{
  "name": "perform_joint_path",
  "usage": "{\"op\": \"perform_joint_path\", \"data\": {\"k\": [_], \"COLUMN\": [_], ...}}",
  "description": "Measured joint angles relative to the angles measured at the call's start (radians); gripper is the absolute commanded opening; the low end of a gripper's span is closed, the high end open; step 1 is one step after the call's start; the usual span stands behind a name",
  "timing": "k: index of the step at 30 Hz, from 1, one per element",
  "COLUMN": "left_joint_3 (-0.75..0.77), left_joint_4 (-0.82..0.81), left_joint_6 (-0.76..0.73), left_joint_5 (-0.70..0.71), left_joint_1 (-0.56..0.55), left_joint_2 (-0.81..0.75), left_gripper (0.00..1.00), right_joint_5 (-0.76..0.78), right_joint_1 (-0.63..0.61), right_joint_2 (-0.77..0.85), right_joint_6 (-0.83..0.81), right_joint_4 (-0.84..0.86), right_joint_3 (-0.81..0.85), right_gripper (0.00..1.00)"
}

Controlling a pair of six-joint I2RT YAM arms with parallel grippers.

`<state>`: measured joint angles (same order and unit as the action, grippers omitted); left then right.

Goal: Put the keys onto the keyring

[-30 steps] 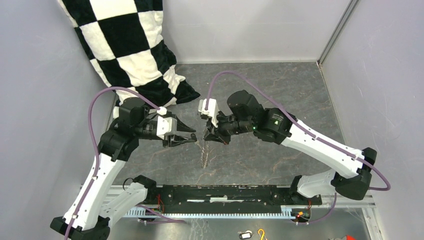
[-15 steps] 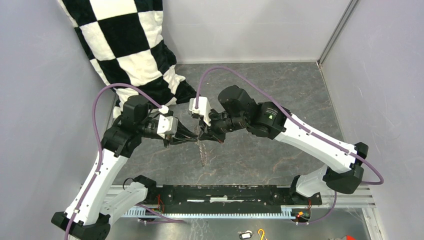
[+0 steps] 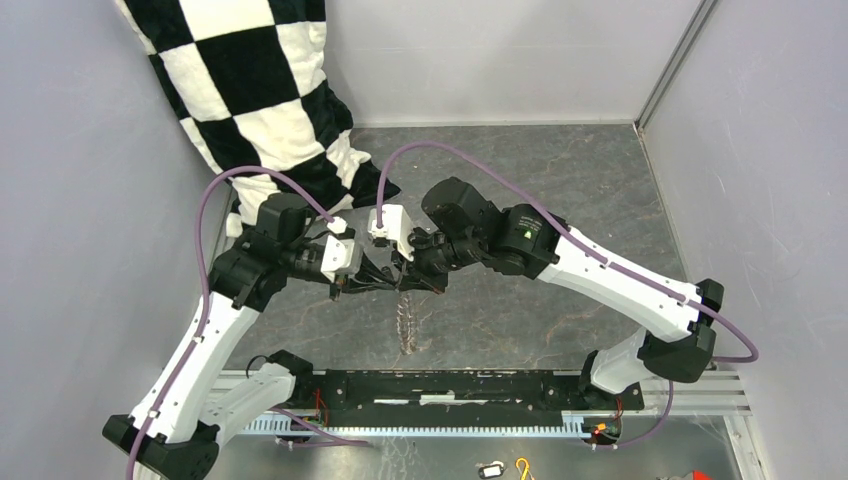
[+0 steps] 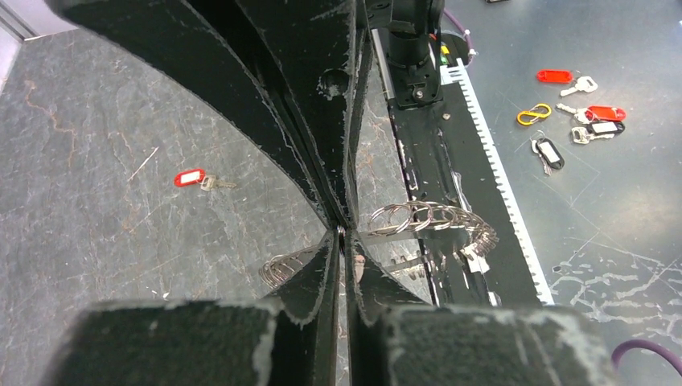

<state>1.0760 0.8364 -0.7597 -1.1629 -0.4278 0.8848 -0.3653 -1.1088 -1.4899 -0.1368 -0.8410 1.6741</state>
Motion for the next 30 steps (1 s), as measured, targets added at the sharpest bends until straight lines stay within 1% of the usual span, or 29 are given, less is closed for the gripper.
{"op": "perform_joint_path", "data": {"k": [2,4,7,8,10,12,13,14,15,18,19,20,21,23,28,29,30], "left_joint_3": [0.000,0.000,0.000,0.000,0.000,0.000,0.000,0.000,0.000,0.000,0.000,0.000,0.000,0.000,0.006,0.006,0.006], "left_joint_4": [0.007,0.011,0.022,0.023,0.028,0.031,0.031,0.032,0.032,0.047,0.049,0.050,0.052,0.054,0.052,0.050,0.048], "left_joint_6": [-0.009,-0.014,-0.018,-0.018,-0.019,-0.021,-0.022,-0.024,-0.024,-0.026,-0.025,-0.025,-0.025,-0.024,-0.023,-0.019,-0.016], "left_joint_5": [0.002,0.005,0.010,0.011,0.013,0.022,0.027,0.029,0.031,0.036,0.037,0.038,0.042,0.046,0.053,0.053,0.054], "left_joint_1": [-0.006,-0.008,-0.014,-0.017,-0.020,-0.021,-0.022,-0.023,-0.023,-0.026,-0.027,-0.028,-0.028,-0.028,-0.028,-0.028,-0.028], "left_joint_2": [0.000,0.000,0.003,0.004,0.005,0.005,0.005,0.006,0.008,0.016,0.021,0.024,0.026,0.027,0.027,0.027,0.027], "left_gripper": [0.18,0.21,0.21,0.20,0.15,0.13,0.14,0.22,0.27,0.29,0.28,0.23,0.15,0.03,0.02,0.02,0.02], "right_joint_5": [0.000,0.002,0.007,0.008,0.011,0.011,0.011,0.011,0.011,0.012,0.012,0.013,0.012,0.012,0.007,0.007,0.006], "right_joint_1": [-0.003,-0.005,-0.007,-0.007,-0.009,-0.010,-0.011,-0.012,-0.012,-0.015,-0.015,-0.015,-0.015,-0.015,-0.017,-0.017,-0.017], "right_joint_2": [-0.005,-0.013,-0.019,-0.019,-0.019,-0.019,-0.019,-0.019,-0.019,-0.017,-0.015,-0.011,-0.006,0.002,0.010,0.010,0.010], "right_joint_6": [0.000,0.000,0.000,0.000,0.000,0.000,0.000,0.001,0.001,0.002,0.003,0.004,0.005,0.008,0.009,0.009,0.009], "right_joint_4": [-0.009,-0.021,-0.032,-0.035,-0.038,-0.037,-0.036,-0.036,-0.036,-0.013,-0.003,0.006,0.016,0.030,0.040,0.041,0.043], "right_joint_3": [0.006,0.018,0.025,0.026,0.026,0.026,0.026,0.026,0.026,0.026,0.024,0.020,0.013,0.009,0.004,0.004,0.003], "right_gripper": [0.01,0.01,0.01,0.01,0.01,0.01,0.01,0.01,0.01,0.01,0.01,0.01,0.01,0.01,0.01,0.02,0.05]}}
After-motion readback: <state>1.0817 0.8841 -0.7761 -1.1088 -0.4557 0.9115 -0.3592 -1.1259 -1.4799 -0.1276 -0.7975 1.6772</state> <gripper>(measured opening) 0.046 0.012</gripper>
